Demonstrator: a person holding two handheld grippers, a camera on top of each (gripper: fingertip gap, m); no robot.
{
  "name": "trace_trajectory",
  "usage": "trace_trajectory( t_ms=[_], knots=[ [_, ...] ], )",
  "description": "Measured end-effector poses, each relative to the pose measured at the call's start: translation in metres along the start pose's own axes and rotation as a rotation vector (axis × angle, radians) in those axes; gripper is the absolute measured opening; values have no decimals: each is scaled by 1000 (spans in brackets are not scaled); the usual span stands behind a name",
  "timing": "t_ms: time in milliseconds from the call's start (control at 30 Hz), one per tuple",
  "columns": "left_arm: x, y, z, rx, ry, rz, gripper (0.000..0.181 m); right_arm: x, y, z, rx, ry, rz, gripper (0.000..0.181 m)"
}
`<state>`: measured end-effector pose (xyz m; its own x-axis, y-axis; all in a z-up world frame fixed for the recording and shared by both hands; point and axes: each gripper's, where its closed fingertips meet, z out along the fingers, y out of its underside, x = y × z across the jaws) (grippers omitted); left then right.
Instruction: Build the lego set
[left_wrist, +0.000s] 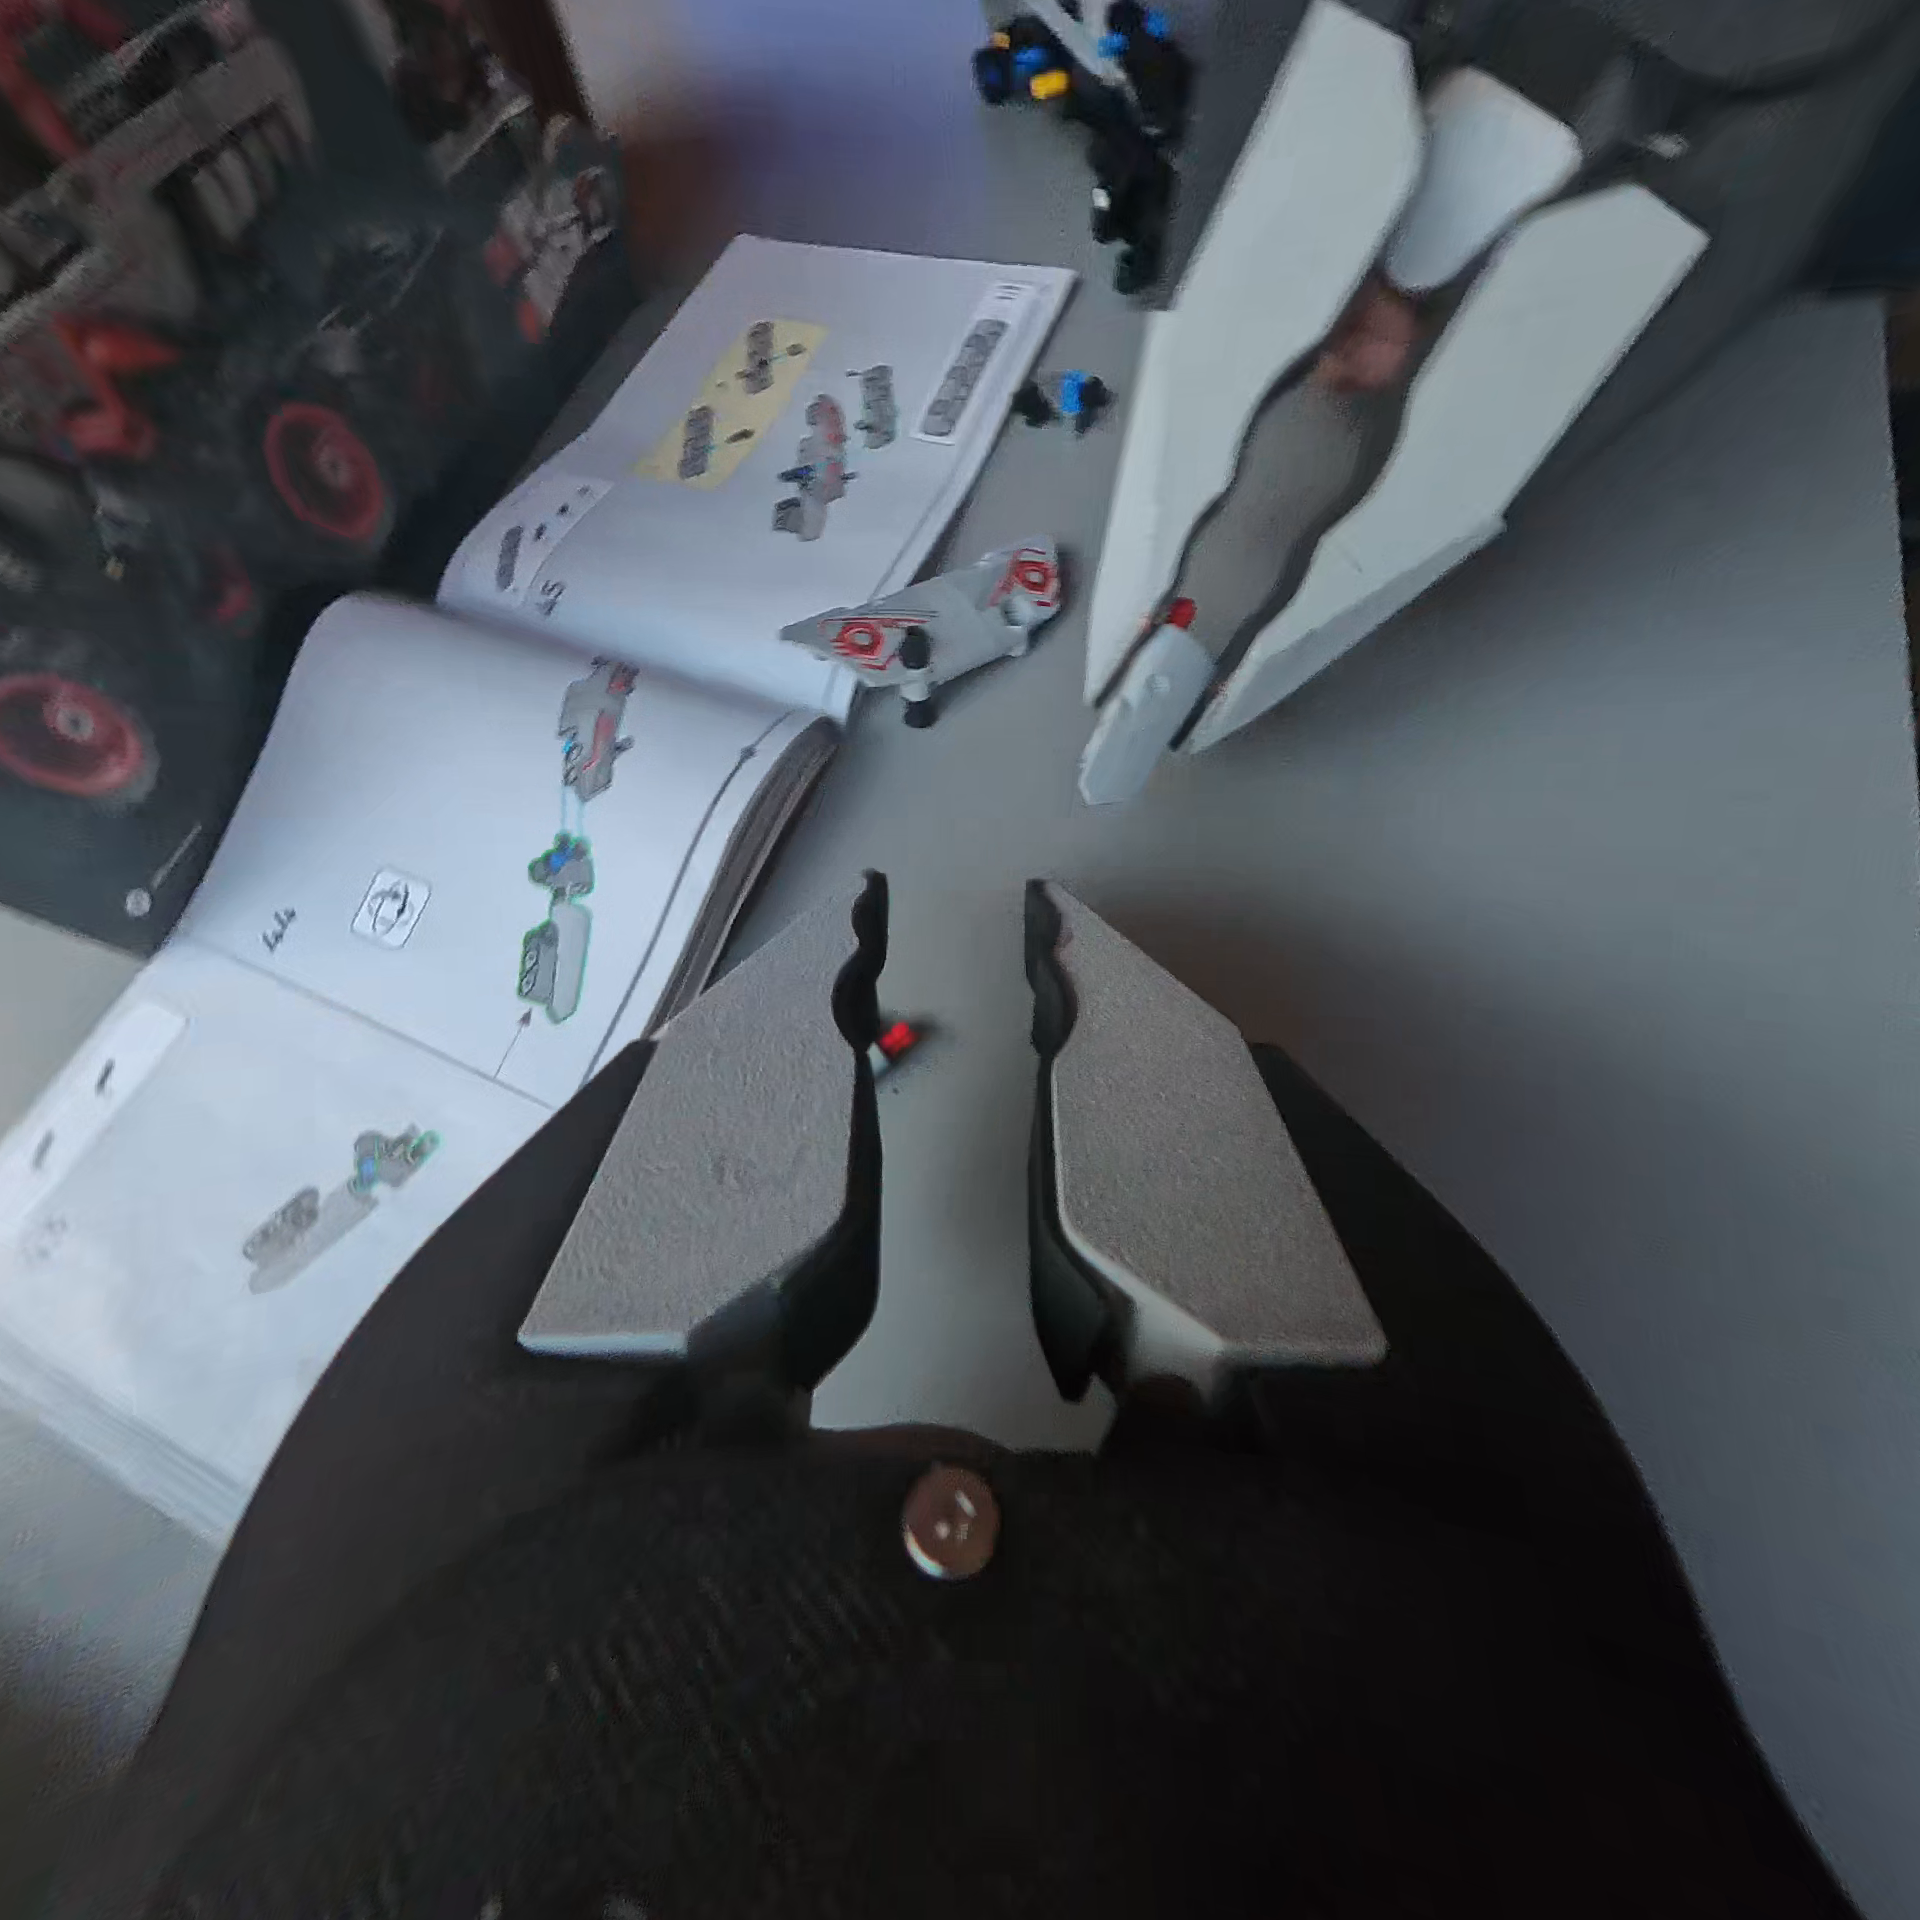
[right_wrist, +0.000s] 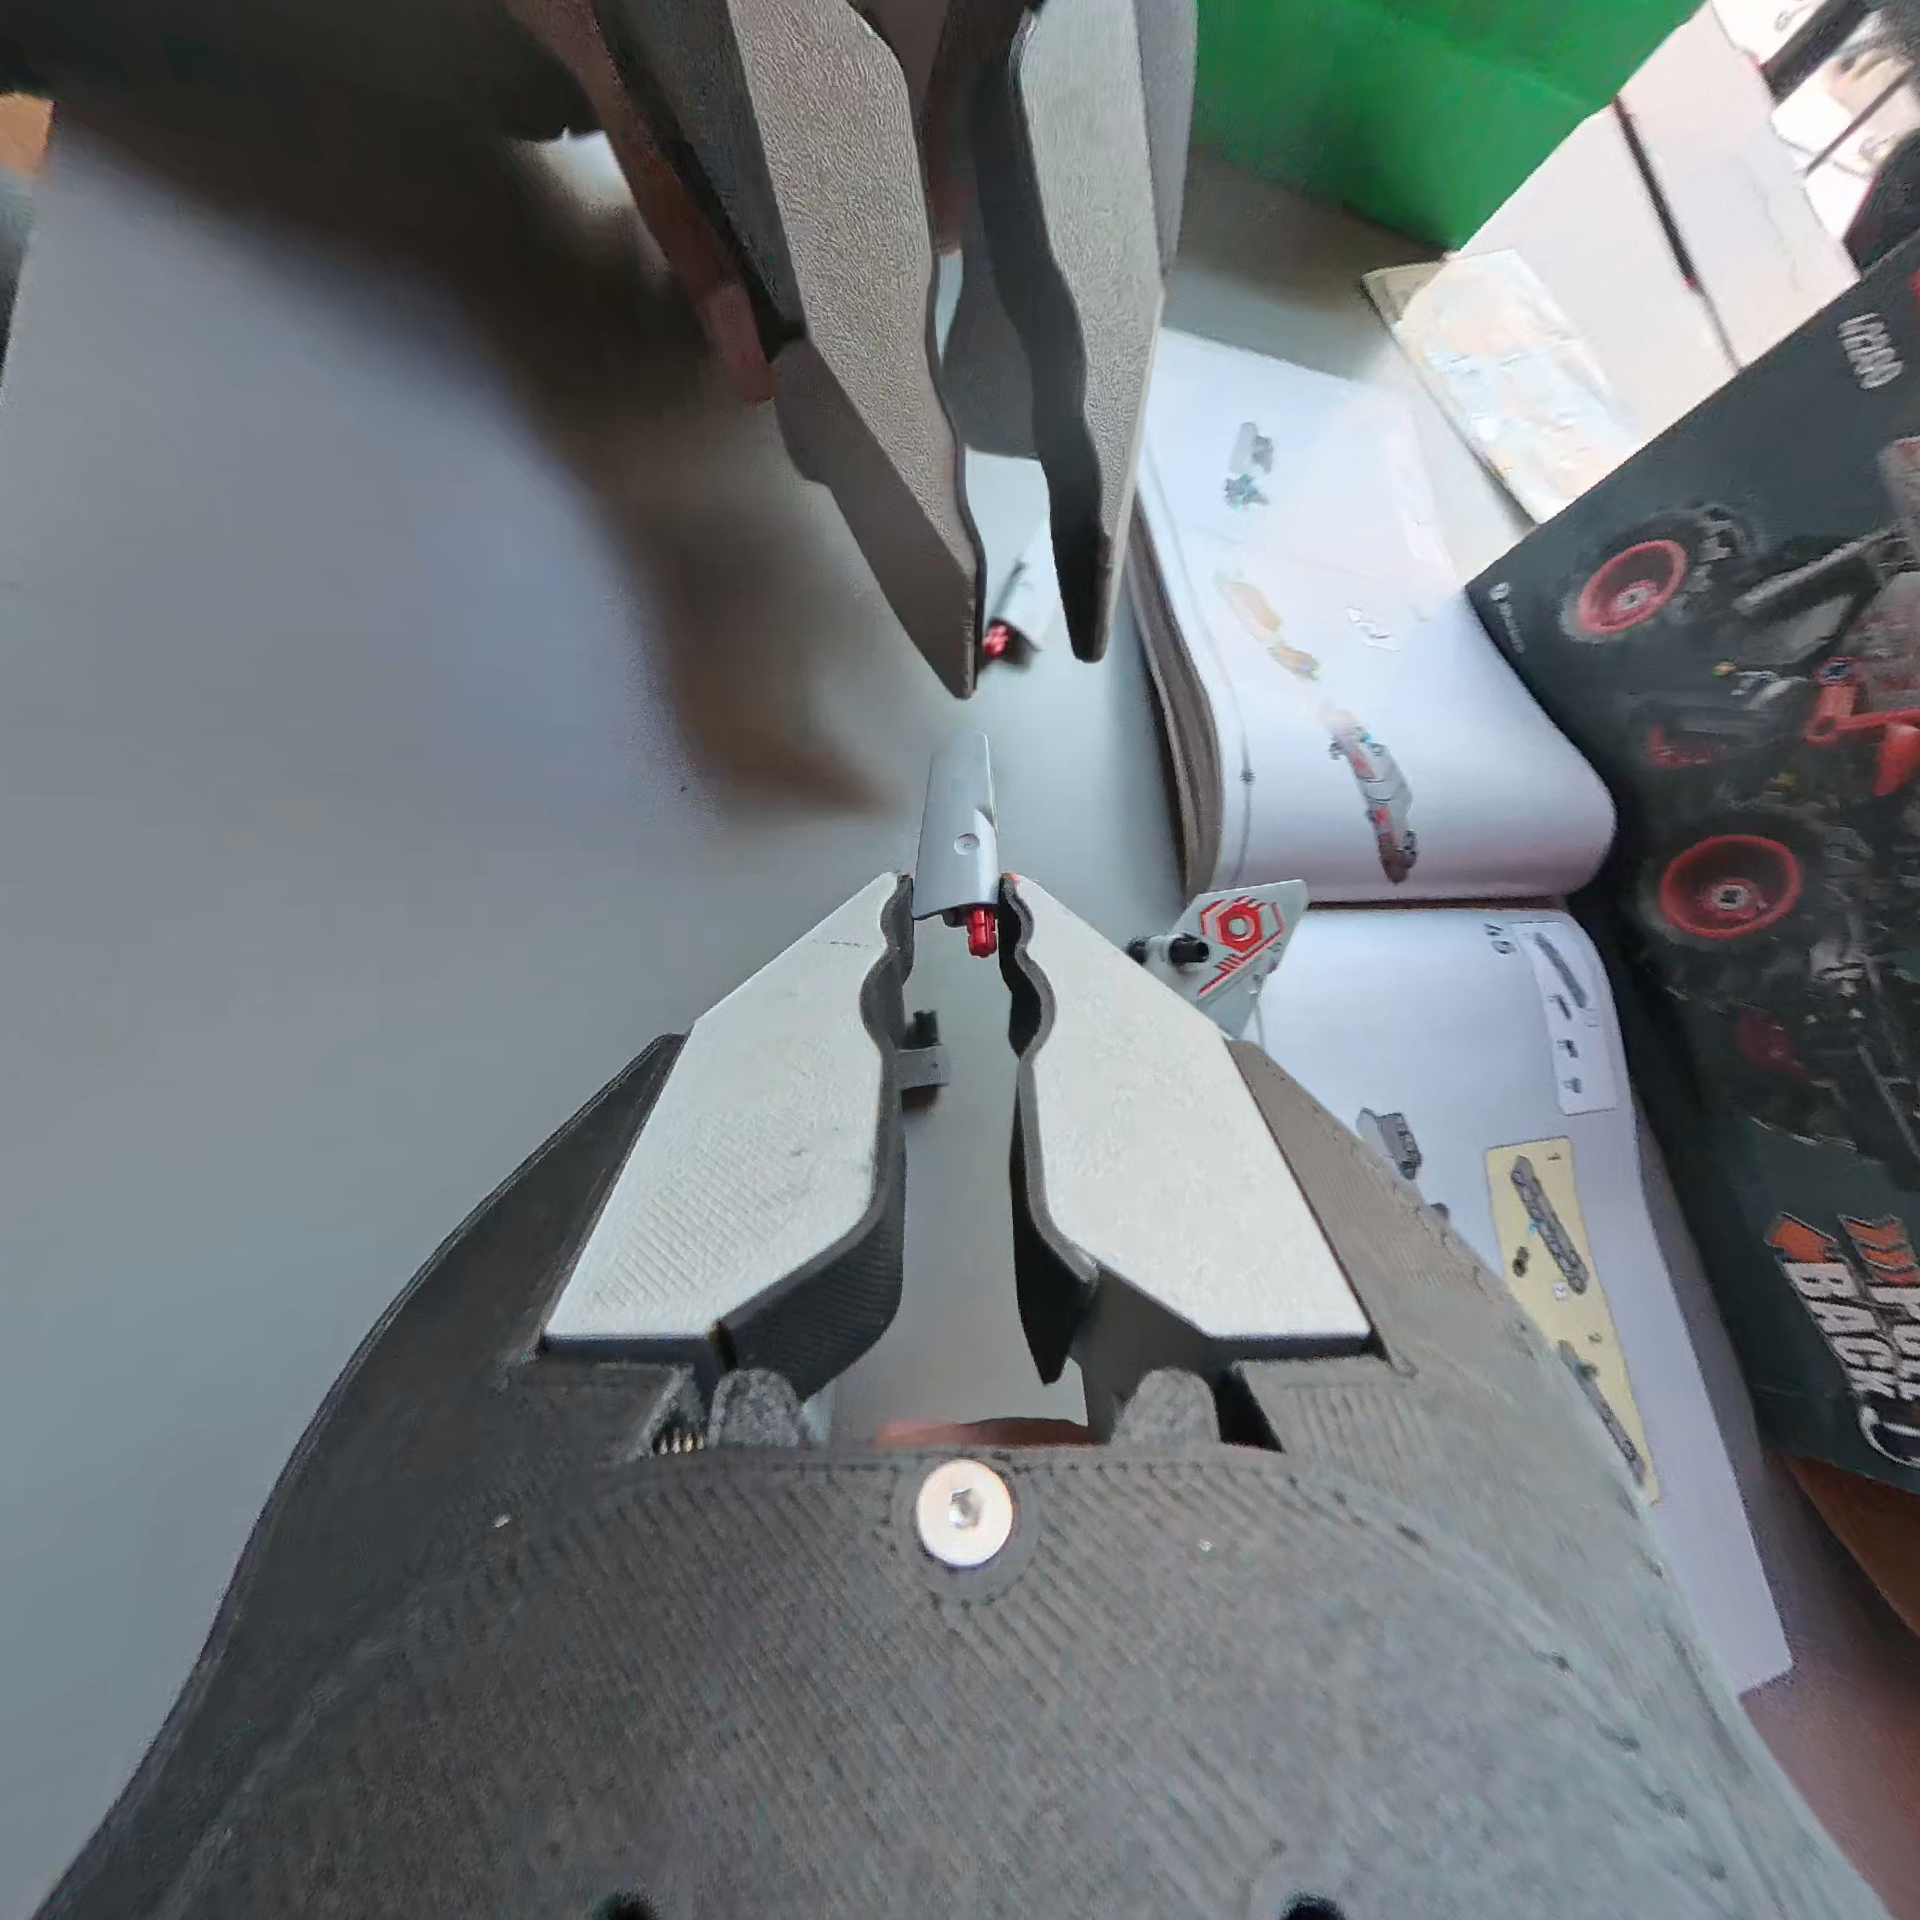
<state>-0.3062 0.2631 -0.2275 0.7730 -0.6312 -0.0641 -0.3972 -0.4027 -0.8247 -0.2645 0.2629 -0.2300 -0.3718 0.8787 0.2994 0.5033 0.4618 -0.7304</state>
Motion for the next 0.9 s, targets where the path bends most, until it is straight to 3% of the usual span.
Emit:
trace_trajectory(
  t_ms=[267,467,533,900],
  knots=[
    [19,-29,-4,171,265,-367,24,20,-24,-12,114,176,-16,13],
    [26,-53,-12,343,442,-565,12,21,-31,-13,127,244,-64,13],
    [25,-56,-13,364,454,-575,4,22,-33,-15,143,245,-54,13],
    [24,-62,-19,418,444,-538,3,13,-34,-11,142,203,-59,9]
  ],
)
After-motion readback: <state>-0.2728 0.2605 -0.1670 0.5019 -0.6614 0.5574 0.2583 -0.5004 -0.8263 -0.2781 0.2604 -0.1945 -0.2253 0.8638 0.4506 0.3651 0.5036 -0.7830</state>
